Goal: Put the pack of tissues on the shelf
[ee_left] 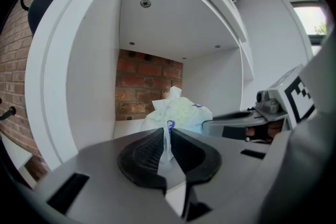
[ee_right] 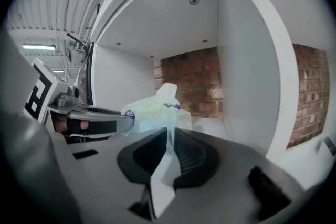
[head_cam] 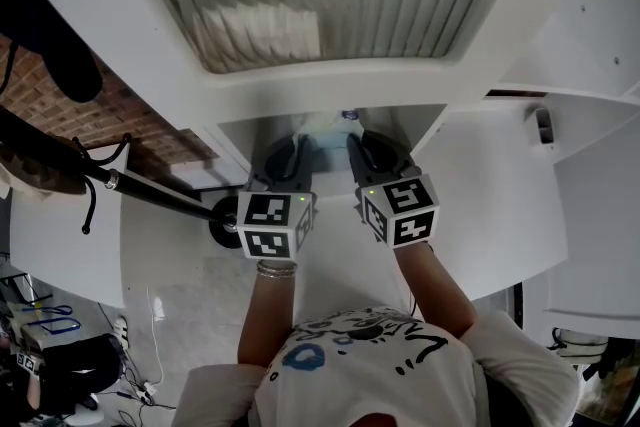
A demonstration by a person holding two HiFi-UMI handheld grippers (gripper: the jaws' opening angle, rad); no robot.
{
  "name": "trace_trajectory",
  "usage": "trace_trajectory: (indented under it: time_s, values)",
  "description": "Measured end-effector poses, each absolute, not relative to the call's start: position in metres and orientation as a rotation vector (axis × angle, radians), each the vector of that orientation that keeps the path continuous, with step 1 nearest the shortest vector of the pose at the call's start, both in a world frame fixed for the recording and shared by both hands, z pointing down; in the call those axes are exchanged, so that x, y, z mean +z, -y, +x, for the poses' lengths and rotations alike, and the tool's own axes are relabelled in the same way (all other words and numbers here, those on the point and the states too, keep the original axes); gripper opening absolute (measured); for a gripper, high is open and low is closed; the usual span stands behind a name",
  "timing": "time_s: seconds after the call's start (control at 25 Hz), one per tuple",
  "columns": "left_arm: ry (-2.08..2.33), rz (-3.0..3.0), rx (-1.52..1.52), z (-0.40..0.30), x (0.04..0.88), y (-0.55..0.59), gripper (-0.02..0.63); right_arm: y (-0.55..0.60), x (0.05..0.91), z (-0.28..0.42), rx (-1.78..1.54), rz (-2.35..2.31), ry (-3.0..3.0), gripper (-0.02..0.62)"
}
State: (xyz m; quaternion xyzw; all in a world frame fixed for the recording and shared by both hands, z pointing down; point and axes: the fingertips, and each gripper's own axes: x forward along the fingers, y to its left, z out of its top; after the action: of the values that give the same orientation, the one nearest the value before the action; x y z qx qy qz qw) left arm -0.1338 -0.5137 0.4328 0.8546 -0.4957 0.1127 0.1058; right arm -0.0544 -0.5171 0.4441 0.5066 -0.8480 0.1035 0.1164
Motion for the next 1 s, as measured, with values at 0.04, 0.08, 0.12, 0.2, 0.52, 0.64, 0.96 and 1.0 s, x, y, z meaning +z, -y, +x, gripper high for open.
trace_trajectory:
  time_s: [0.04, 0.08, 0.12, 0.2, 0.52, 0.64, 0.96, 1.0]
  values:
    - [1.462, 2.515, 0.323, -0.134, 0.433, 0.514, 0.031, 0.517, 0.444, -0.055, 0.307, 1.486, 2.483, 0.032]
    - [1.462, 2.510, 0.314, -0.135, 0.433, 0.513, 0.035, 0.517, 0.444, -0.055, 0.312, 1.489, 2.484, 0.032]
    - [1.458, 2.506, 0.307, -0.134, 0.434, 0.513, 0.042, 0.517, 0.444, -0.055, 0.320, 1.491, 2.486, 0.032]
    - [1.450, 2.499, 0.299, -0.133, 0.434, 0.512, 0.071, 0.517, 0.444, -0.055, 0.336, 1.491, 2.492, 0.034]
    - [1.528, 2.480, 0.293, -0.135, 0.431, 0.506, 0.169, 0.511, 0.446, -0.055, 0.362, 1.480, 2.496, 0.123]
    - [1.508, 2.470, 0.272, -0.137, 0.431, 0.499, 0.192, 0.505, 0.444, -0.054, 0.370, 1.478, 2.502, 0.124]
    - [1.503, 2.476, 0.280, -0.145, 0.429, 0.478, 0.192, 0.478, 0.442, -0.056, 0.373, 1.432, 2.525, 0.124]
    - [1.498, 2.476, 0.286, -0.145, 0.431, 0.475, 0.192, 0.474, 0.444, -0.057, 0.374, 1.420, 2.526, 0.124]
